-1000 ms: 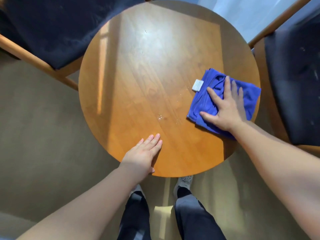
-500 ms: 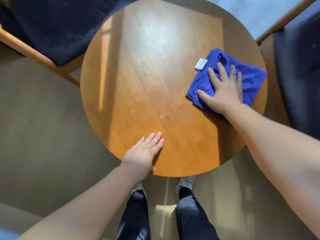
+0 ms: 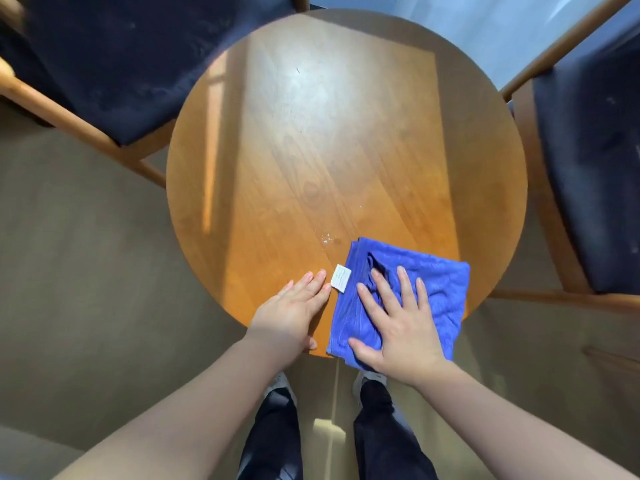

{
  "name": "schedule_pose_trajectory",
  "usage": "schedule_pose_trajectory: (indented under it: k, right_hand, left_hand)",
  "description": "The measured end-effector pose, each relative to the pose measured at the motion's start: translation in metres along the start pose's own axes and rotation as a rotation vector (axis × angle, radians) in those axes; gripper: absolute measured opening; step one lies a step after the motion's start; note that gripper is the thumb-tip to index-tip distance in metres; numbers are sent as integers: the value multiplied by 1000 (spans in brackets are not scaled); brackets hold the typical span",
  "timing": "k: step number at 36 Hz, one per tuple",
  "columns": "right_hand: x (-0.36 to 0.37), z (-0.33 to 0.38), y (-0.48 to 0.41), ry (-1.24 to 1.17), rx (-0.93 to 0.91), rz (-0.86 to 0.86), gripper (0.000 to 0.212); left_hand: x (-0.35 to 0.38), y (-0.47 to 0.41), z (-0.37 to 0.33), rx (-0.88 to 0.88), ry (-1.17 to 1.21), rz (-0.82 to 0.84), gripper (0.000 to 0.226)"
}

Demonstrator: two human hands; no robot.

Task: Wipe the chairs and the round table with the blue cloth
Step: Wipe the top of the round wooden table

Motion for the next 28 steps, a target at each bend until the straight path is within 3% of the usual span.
schedule_pose_trajectory:
  k: [4,8,15,21,28]
  right_hand:
    - [3,1,3,42,5,51,84]
    - [7,3,-1,70,-3,87,83]
    - [11,5,-4,88,-33,76,81]
    - [-3,9,-39,47,-181,-8,73]
    - [-30,-6,-126,50,-147,-40,73]
  left_hand:
    - [-9,10,7,-6,33,-101,97]
    - [-41,32,56,-162,5,-307,89]
    - [-43,30,102,-262,49,-160,99]
    - [-42,29,102,-234,155,-174,99]
    - [-42,30,103,-219,194,-193,98]
Point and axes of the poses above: each hand's wrist, its own y-axis away from the middle knuckle, its own x-axis out of the palm, z = x × y, the point moved 10 cm from there along -y, towards the middle knuckle
